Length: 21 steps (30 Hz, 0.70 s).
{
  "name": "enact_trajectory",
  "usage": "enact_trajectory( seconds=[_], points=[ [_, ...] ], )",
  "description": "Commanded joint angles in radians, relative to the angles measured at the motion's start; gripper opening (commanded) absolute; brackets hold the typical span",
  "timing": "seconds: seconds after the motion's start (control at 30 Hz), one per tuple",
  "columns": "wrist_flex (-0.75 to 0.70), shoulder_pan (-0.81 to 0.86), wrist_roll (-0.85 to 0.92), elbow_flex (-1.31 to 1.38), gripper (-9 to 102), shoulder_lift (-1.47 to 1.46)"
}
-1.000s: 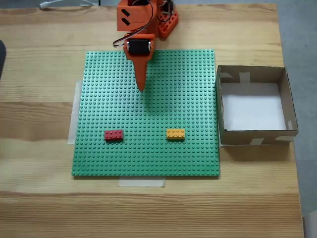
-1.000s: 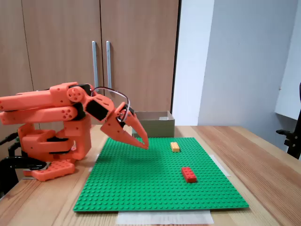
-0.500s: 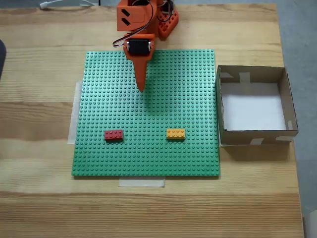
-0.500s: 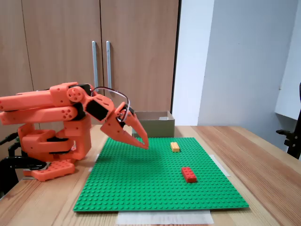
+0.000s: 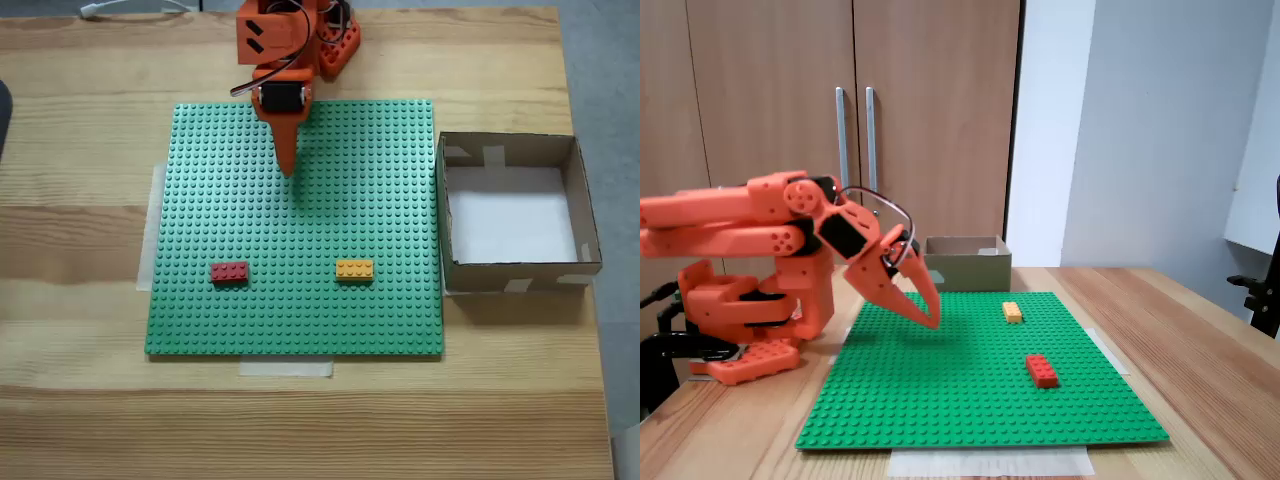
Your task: Pick the yellow lego block and put it in the box.
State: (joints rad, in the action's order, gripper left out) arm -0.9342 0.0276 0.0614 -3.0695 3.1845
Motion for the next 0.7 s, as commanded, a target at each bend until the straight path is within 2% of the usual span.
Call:
enact_trajectory(
  seconds=[0.0, 0.67],
  points=[
    [-0.051, 0.002, -0.005, 0.124, -1, -0.067],
    [-0.353, -0.009, 0.015, 0.847, -1, -0.67]
  ],
)
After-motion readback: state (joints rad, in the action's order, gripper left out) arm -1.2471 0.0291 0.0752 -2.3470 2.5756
